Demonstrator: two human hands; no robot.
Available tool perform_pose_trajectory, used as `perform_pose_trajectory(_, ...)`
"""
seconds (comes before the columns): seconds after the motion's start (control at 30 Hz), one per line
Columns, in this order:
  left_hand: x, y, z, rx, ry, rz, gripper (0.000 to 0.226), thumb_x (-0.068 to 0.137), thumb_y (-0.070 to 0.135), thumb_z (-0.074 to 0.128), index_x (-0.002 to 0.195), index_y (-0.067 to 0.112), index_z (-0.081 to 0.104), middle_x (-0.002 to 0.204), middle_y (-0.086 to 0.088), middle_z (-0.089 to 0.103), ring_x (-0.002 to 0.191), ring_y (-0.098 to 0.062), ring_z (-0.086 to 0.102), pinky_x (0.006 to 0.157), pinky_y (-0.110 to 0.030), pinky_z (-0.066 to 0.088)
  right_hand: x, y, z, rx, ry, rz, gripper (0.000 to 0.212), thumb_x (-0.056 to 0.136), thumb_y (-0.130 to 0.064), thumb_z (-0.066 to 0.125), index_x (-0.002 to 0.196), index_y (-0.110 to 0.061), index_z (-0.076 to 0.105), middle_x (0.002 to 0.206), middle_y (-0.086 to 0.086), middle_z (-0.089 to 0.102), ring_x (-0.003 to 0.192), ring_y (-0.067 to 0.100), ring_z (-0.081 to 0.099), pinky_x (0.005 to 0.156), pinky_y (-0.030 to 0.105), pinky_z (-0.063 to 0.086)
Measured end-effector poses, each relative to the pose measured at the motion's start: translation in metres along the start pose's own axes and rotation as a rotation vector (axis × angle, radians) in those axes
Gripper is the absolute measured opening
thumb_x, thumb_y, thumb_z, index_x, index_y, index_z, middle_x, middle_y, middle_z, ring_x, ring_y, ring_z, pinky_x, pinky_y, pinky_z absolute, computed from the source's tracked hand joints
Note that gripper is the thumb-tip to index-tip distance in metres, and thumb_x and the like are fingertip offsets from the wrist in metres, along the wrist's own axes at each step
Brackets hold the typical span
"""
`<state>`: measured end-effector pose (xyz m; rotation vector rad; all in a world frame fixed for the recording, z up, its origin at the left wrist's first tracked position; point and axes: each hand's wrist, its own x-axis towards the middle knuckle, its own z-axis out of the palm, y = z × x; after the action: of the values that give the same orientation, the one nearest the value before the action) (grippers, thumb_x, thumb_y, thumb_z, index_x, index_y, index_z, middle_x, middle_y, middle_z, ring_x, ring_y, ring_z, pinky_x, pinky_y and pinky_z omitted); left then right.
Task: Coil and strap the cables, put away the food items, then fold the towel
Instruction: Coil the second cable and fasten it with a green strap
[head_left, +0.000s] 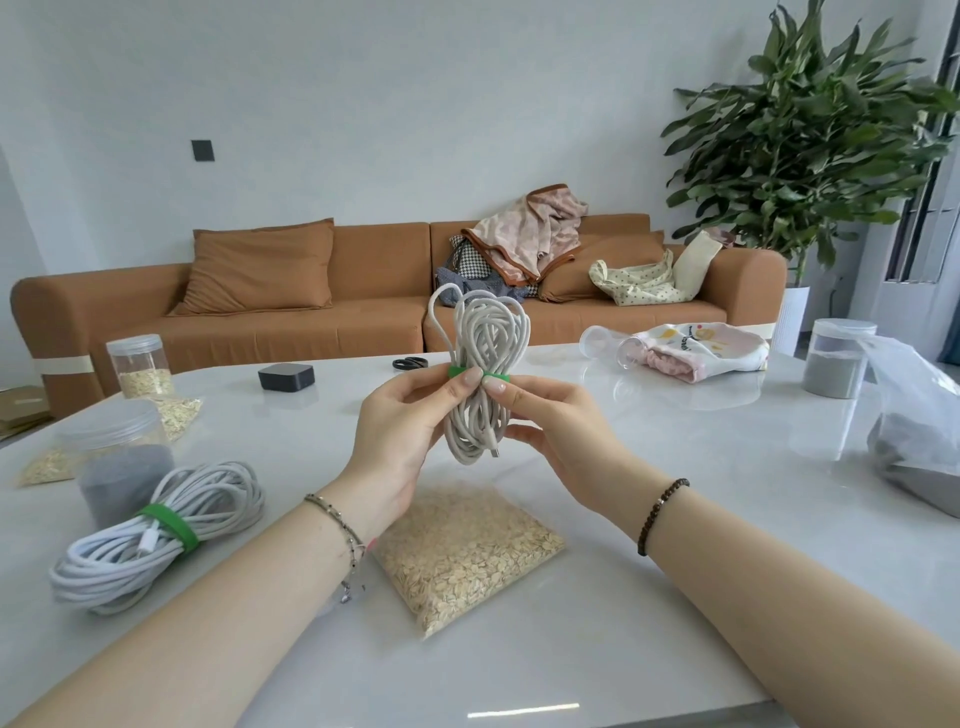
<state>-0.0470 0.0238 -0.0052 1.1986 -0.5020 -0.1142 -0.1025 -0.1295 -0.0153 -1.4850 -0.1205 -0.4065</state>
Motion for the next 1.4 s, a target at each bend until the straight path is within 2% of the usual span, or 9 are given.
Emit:
perform_pose_trajectory(0.13,-0.001,0.002,0.001,-0.054,-0.015,-0.024,0.051,0.067,0.025,0.081,0.111,0.002,0.068,0.102,-0.01,0.077,0.095,-0.022,0.075,0.087,-0.033,0.058,0.0,-0.002,-0.001,0.002,-0.012,-0.003,0.045,0.075,-0.041,0.08,0.105,-0.007,0.077,0.107,0.012,0.075,0.104,0.026,0.069,0.099,0.042,0.052)
perform_pose_trajectory(0.3,0.0,0.004,-0.001,-0.034,-0.026,-0.023,0.048,0.066,0.022,0.08,0.109,0.004,0.068,0.102,-0.01,0.077,0.094,-0.022,0.075,0.086,-0.032,0.059,0.0,0.0,-0.002,-0.069,0.022,0.017,0.045,0.072,-0.044,0.083,0.09,-0.004,0.072,0.087,0.006,0.07,0.083,0.014,0.062,0.082,0.032,0.047)
perform_pose_trajectory(0.5,0.002,0.007,-0.003,-0.063,-0.04,-0.047,0.036,0.069,0.022,0.077,0.1,0.006,0.068,0.1,-0.011,0.077,0.09,-0.021,0.074,0.083,-0.031,0.059,0.002,-0.001,0.0,-0.08,0.043,0.005,0.053,0.058,-0.052,0.086,0.083,-0.009,0.071,0.085,0.008,0.066,0.082,0.015,0.057,0.079,0.028,0.045)
perform_pose_trajectory(0.63,0.003,0.009,-0.005,-0.064,-0.054,-0.029,0.027,0.071,0.018,0.078,0.091,0.007,0.066,0.094,-0.01,0.076,0.084,-0.02,0.074,0.08,-0.029,0.061,0.0,-0.002,-0.001,-0.055,0.023,-0.006,0.064,0.065,-0.048,0.089,0.093,0.006,0.068,0.086,0.008,0.065,0.081,0.015,0.053,0.079,0.029,0.042)
perform_pose_trajectory(0.83,0.007,0.009,-0.009,-0.054,-0.063,-0.002,0.026,0.071,0.016,0.078,0.091,0.006,0.067,0.096,-0.013,0.076,0.086,-0.021,0.074,0.077,-0.027,0.059,-0.003,-0.005,0.001,-0.07,0.008,0.004,0.044,0.065,-0.045,0.082,0.082,-0.007,0.072,0.071,-0.004,0.062,0.071,0.01,0.049,0.078,0.029,0.04)
perform_pose_trajectory(1.03,0.01,0.0,-0.01,0.018,0.003,0.033,0.033,0.08,0.029,0.072,0.101,0.003,0.071,0.099,-0.017,0.075,0.093,-0.029,0.073,0.087,-0.037,0.059,-0.004,-0.003,0.002,-0.108,0.064,0.008,0.016,0.073,-0.036,0.08,0.078,-0.02,0.08,0.073,-0.006,0.066,0.075,0.01,0.051,0.076,0.027,0.043)
perform_pose_trajectory(1.13,0.01,-0.002,-0.01,0.094,-0.013,0.037,0.031,0.09,0.027,0.067,0.108,0.002,0.071,0.106,-0.019,0.074,0.103,-0.033,0.071,0.094,-0.043,0.057,-0.003,-0.001,0.002,-0.107,0.09,0.022,0.026,0.067,-0.041,0.082,0.076,-0.018,0.077,0.075,-0.003,0.065,0.076,0.011,0.053,0.075,0.028,0.044)
perform_pose_trajectory(1.3,0.003,-0.004,-0.006,0.113,-0.113,-0.041,0.03,0.094,0.029,0.064,0.119,0.013,0.072,0.108,-0.003,0.077,0.097,-0.015,0.072,0.08,-0.034,0.058,-0.002,-0.002,-0.001,-0.116,0.124,0.063,0.036,0.066,-0.046,0.082,0.082,-0.015,0.075,0.082,-0.003,0.065,0.083,0.011,0.055,0.079,0.027,0.047)
perform_pose_trajectory(1.4,0.002,-0.004,-0.006,0.1,-0.136,-0.073,0.03,0.094,0.024,0.066,0.123,0.018,0.07,0.112,0.001,0.076,0.103,-0.013,0.072,0.082,-0.034,0.06,-0.001,-0.002,-0.003,-0.12,0.121,0.084,0.036,0.072,-0.048,0.08,0.093,-0.019,0.08,0.091,-0.006,0.073,0.094,0.013,0.058,0.085,0.029,0.049)
